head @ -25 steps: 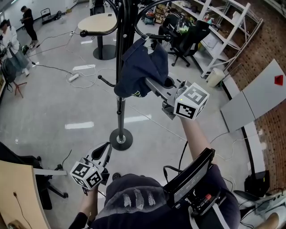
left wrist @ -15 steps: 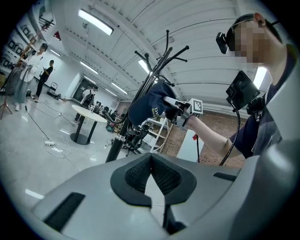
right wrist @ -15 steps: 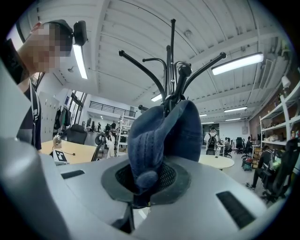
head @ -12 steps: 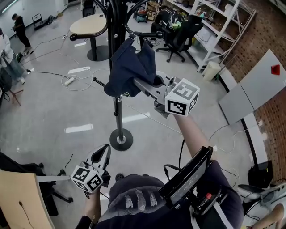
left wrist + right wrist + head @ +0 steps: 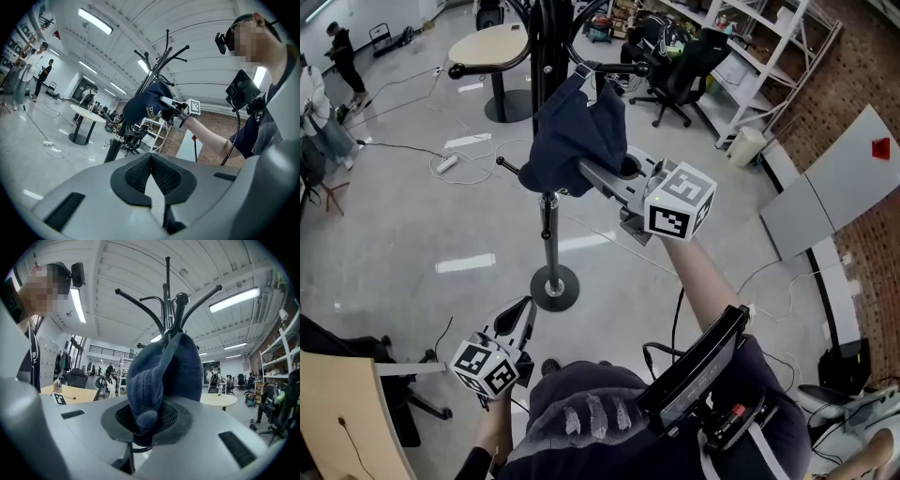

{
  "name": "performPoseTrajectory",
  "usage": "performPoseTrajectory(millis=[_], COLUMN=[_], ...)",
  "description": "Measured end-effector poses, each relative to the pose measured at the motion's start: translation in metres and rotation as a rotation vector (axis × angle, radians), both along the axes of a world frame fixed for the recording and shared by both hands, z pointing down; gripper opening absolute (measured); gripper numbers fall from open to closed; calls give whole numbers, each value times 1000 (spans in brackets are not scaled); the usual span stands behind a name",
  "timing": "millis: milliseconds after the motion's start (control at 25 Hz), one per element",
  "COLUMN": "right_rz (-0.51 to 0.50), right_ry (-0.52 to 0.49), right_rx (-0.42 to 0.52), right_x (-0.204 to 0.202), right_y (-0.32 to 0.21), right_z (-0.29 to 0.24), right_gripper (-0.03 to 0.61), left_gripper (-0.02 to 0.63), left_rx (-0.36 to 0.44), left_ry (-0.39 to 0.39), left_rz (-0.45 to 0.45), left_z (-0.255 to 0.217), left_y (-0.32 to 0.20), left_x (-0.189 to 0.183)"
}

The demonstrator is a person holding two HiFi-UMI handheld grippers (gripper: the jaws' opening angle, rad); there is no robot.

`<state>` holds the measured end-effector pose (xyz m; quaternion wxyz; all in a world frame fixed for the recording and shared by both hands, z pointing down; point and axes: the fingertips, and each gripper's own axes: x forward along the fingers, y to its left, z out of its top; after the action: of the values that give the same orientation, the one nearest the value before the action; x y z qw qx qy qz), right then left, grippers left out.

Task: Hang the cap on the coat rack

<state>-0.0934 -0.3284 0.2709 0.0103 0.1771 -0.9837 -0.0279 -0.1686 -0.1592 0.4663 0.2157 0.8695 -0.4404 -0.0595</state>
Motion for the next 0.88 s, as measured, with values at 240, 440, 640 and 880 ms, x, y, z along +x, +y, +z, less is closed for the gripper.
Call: performPoseTrajectory(millis=[240, 440, 640, 880], right_rz=[38, 87, 127, 159], right_ry=[-50, -103, -159, -204], right_rx=[33, 46, 47, 8], right_x=[9, 32, 55, 74], right_y=[-3, -8, -9, -7], right_z=[-2, -10, -16, -16], right_gripper=[68, 202, 215, 215], left_gripper=[6, 6, 6, 6], left_rx=[-5, -24, -16, -2], left_ry=[7, 1, -8, -32], left_rz=[-12, -15, 13, 24], left_z=[4, 7, 8, 6], left_y=[-1, -4, -10, -15], left_x=[-3, -1, 5, 9])
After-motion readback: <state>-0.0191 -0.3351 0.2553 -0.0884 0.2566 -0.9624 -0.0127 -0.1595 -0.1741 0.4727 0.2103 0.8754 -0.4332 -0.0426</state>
